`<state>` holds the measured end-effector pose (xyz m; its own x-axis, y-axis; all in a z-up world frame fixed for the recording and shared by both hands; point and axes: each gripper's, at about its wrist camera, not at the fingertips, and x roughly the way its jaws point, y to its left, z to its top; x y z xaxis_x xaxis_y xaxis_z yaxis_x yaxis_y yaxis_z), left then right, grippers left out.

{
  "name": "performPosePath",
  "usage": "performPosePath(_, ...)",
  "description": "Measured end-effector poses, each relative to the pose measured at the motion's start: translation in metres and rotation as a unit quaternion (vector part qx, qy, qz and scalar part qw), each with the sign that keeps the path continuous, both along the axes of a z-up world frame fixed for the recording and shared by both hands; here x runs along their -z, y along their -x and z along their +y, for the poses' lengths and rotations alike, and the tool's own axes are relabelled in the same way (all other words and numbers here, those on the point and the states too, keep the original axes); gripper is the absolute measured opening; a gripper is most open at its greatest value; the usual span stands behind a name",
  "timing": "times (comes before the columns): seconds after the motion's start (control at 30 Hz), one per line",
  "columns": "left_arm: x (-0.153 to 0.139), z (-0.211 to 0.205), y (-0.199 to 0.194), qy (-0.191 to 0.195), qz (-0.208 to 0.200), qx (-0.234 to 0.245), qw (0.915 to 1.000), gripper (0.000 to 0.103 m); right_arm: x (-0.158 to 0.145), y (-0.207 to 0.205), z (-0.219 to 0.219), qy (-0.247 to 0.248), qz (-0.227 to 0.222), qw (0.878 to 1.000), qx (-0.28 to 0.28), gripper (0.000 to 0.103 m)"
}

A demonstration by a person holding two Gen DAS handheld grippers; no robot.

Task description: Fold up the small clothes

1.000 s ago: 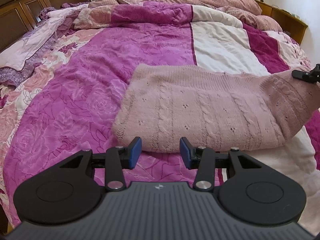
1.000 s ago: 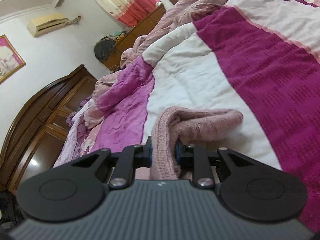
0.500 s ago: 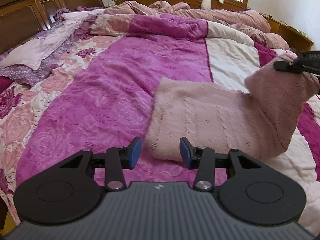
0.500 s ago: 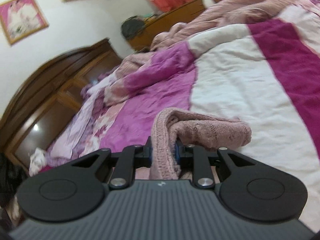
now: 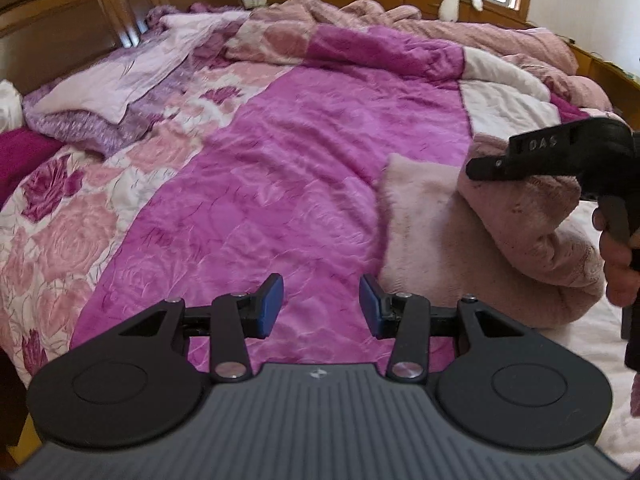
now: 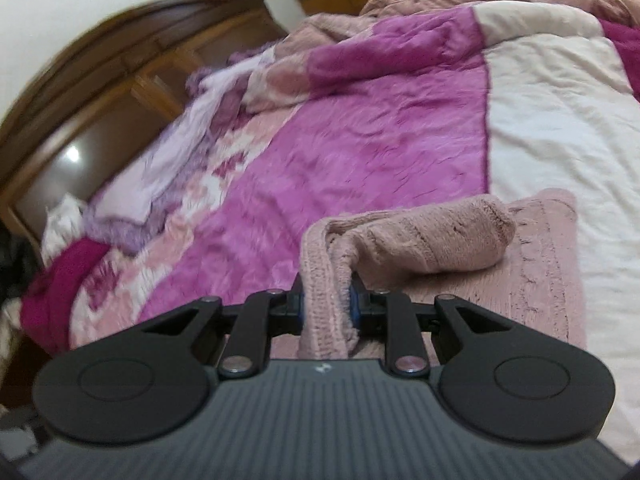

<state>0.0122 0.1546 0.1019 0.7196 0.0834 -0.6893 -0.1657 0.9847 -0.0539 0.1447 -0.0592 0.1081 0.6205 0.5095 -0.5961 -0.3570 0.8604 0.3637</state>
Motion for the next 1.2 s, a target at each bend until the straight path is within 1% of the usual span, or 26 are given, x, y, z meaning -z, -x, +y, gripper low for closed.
performPosePath(0.07,0.005,0.006,-0.003,0.006,0.008,-0.008,0.9999,0.05,0.01,-0.002,0.014,0.023,0.009,1.0,-0.011,0.024)
performPosePath(0.13,0.01,0.011,-0.006,0.013,0.014,-0.014,0.9997,0.05,0.02,-0.003,0.023,0.036,0.019,0.999,-0.021,0.025)
performPosePath(0.2,0.012,0.014,-0.007,0.019,0.018,-0.017,0.9995,0.05,0.024,-0.001,0.025,0.036,0.019,0.999,-0.023,0.028)
performPosePath(0.23,0.014,0.014,-0.008,0.02,0.019,-0.018,0.9995,0.05,0.024,0.002,0.025,0.033,0.015,0.999,-0.022,0.033)
performPosePath(0.27,0.014,0.014,-0.008,0.02,0.019,-0.017,0.9995,0.05,0.022,0.004,0.025,0.029,0.015,0.999,-0.024,0.04)
performPosePath(0.3,0.015,0.014,-0.009,0.017,0.019,-0.016,0.9995,0.05,0.02,0.006,0.024,0.023,0.017,0.999,-0.029,0.045)
performPosePath(0.33,0.015,0.013,-0.009,0.015,0.02,-0.016,0.9996,0.05,0.019,0.008,0.023,0.014,0.02,0.999,-0.034,0.051)
performPosePath(0.37,0.015,0.013,-0.01,0.014,0.02,-0.014,0.9996,0.05,0.017,0.013,0.021,0.0,0.022,0.999,-0.039,0.055)
performPosePath(0.5,0.013,0.01,-0.011,0.01,0.017,-0.007,0.9998,0.05,0.008,0.034,0.012,-0.039,0.028,0.998,-0.047,0.055)
performPosePath(0.63,0.007,0.004,-0.012,0.001,0.011,0.008,0.9999,0.05,-0.005,0.057,-0.012,-0.072,0.017,0.996,-0.041,0.056)
performPosePath(0.73,0.001,-0.001,-0.016,-0.001,0.003,0.028,0.9996,0.05,-0.015,0.068,-0.036,-0.084,-0.002,0.996,-0.016,0.056)
performPosePath(0.87,-0.012,-0.011,-0.032,0.005,-0.007,0.054,0.9985,0.05,-0.016,0.073,-0.073,-0.091,-0.017,0.994,0.05,0.058)
performPosePath(0.93,-0.02,-0.018,-0.045,0.017,-0.02,0.076,0.9968,0.05,-0.01,0.069,-0.087,-0.093,-0.01,0.992,0.079,0.059)
performPosePath(1.0,-0.023,-0.025,-0.063,0.028,-0.02,0.088,0.9956,0.05,-0.002,0.065,-0.099,-0.091,0.005,0.989,0.115,0.059)
performPosePath(1.07,-0.024,-0.032,-0.083,0.041,-0.021,0.097,0.9942,0.05,0.007,0.063,-0.108,-0.093,0.009,0.986,0.139,0.059)
performPosePath(1.13,-0.02,-0.039,-0.105,0.057,-0.013,0.102,0.993,0.05,0.013,0.061,-0.112,-0.09,0.011,0.983,0.157,0.059)
performPosePath(1.2,-0.013,-0.047,-0.129,0.066,-0.004,0.105,0.9923,0.05,0.021,0.059,-0.115,-0.082,0.019,0.981,0.174,0.059)
